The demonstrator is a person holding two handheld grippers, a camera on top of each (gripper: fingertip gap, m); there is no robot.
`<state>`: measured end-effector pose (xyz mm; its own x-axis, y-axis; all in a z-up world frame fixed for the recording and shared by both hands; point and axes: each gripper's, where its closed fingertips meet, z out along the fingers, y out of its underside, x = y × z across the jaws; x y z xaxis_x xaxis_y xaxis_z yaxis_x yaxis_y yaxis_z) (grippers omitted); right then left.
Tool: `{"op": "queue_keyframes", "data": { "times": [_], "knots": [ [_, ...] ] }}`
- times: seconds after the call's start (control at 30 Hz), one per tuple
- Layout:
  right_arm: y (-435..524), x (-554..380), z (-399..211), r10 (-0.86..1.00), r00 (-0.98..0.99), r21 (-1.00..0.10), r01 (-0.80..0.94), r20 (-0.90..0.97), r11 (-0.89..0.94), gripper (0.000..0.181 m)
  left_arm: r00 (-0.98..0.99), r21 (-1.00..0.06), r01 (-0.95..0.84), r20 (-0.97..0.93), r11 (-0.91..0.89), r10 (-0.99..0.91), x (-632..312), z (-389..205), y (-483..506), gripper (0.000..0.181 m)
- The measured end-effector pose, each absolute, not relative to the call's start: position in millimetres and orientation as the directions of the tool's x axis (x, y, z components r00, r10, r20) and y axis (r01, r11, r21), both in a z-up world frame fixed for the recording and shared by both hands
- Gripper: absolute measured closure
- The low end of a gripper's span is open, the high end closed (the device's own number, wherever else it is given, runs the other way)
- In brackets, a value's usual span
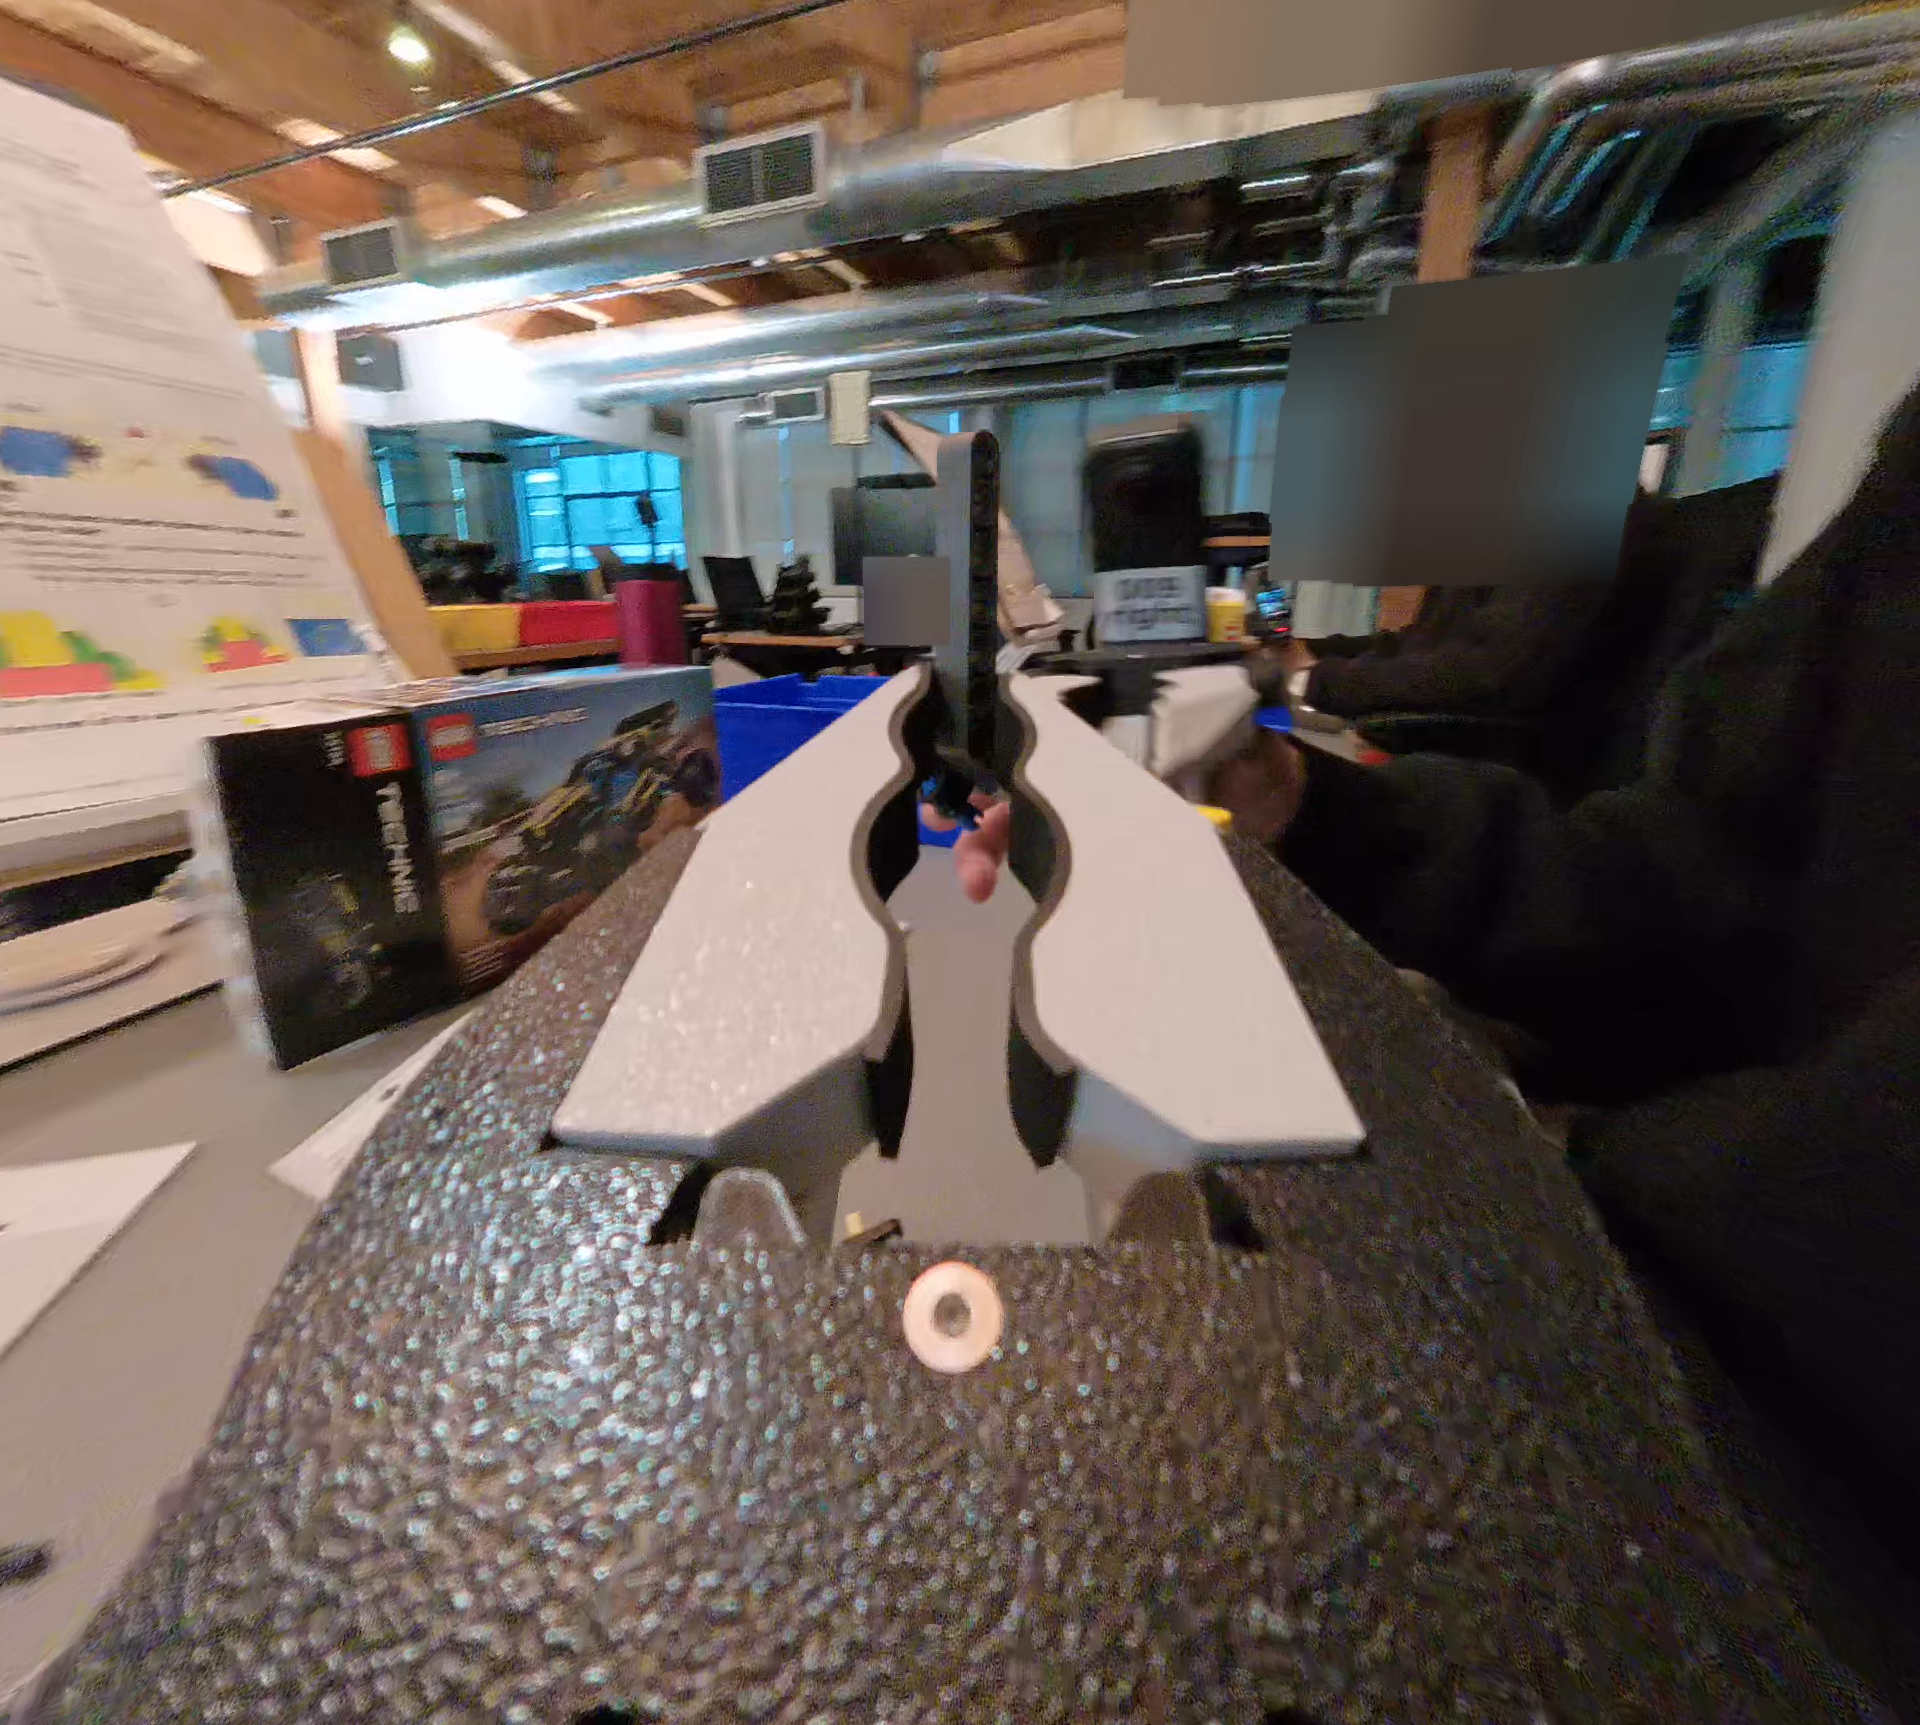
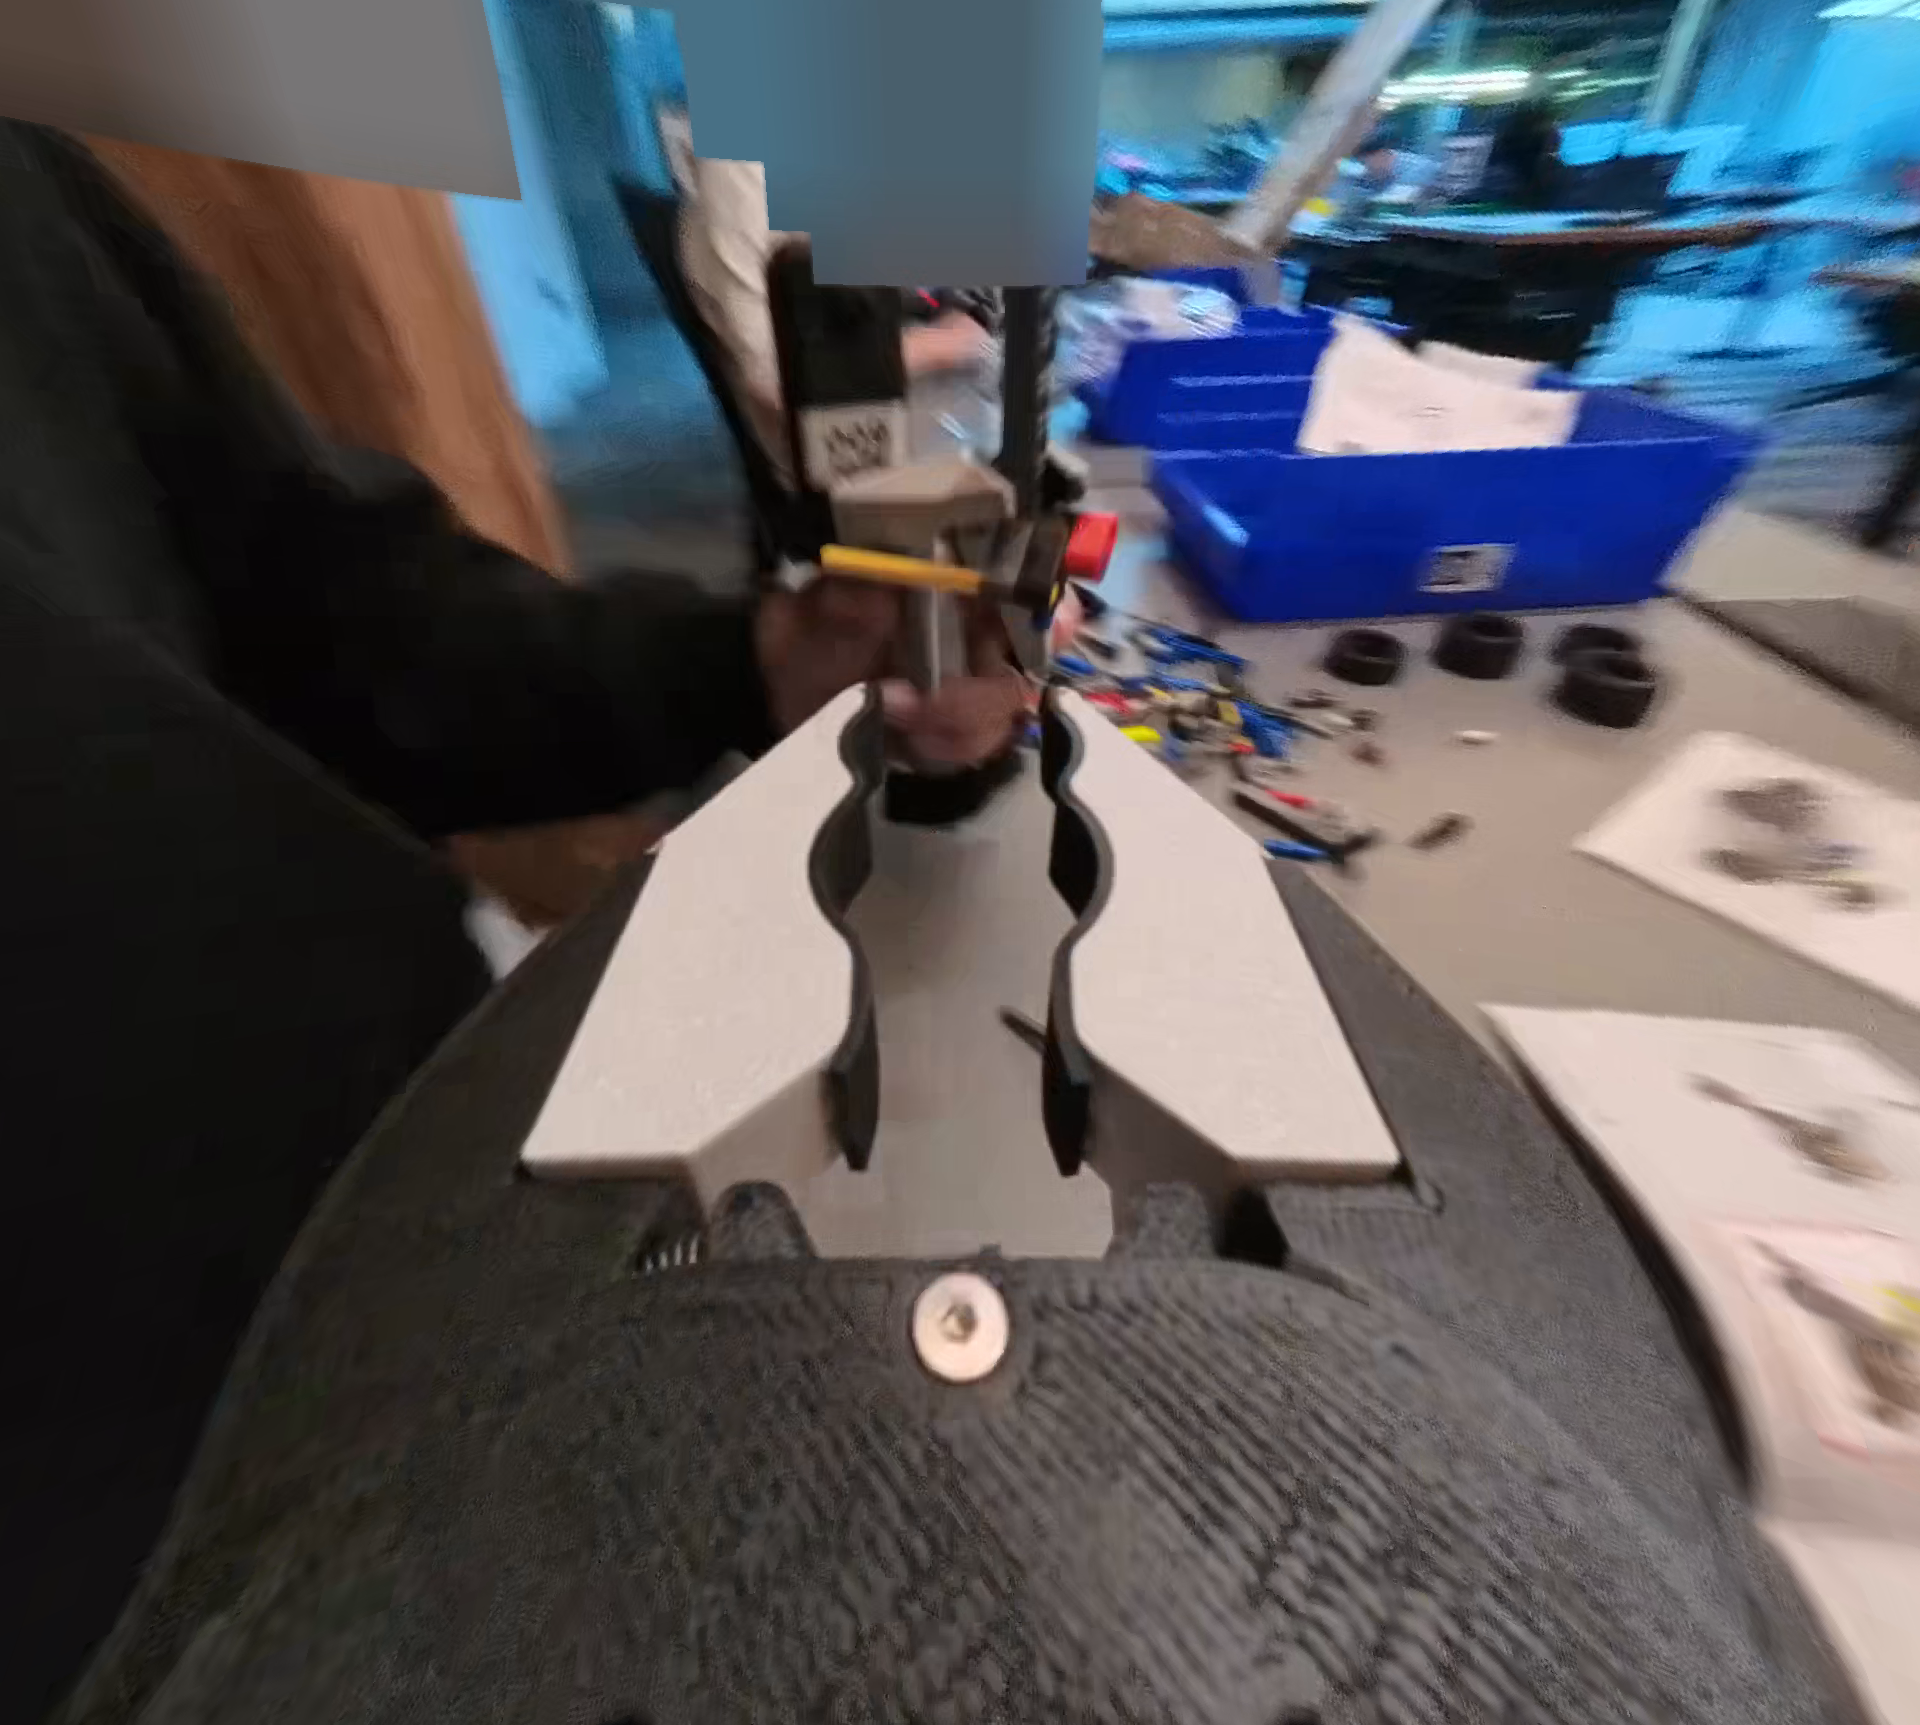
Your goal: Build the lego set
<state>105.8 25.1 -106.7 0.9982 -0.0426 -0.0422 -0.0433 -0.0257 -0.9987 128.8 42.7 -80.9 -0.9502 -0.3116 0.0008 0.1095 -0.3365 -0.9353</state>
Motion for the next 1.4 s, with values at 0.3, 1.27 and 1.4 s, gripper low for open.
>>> {"op": "queue_keyframes", "data": {
  "times": [0.3, 1.27, 1.4],
  "knots": [
    [48, 97, -110, 0.151, 0.973, -0.984, -0.176, -0.173, 0.013, 0.164, -0.984, -0.923, 0.104, -0.042, -0.371, -0.170, 107, -80, 28, 0.173],
    [36, 136, -137, -0.009, 0.984, -0.984, -0.178, -0.178, 0.001, 0.167, -0.874, -0.970, -0.026, -0.096, 0.243, -0.477, 136, -135, 32, 0.174],
    [8, 150, -168, -0.040, 0.998, -0.961, 0.033, 0.045, -0.274, 0.155, -0.830, -0.948, -0.110, -0.077, 0.297, -0.553, 145, -157, 44, 0.174]
  ]
}}
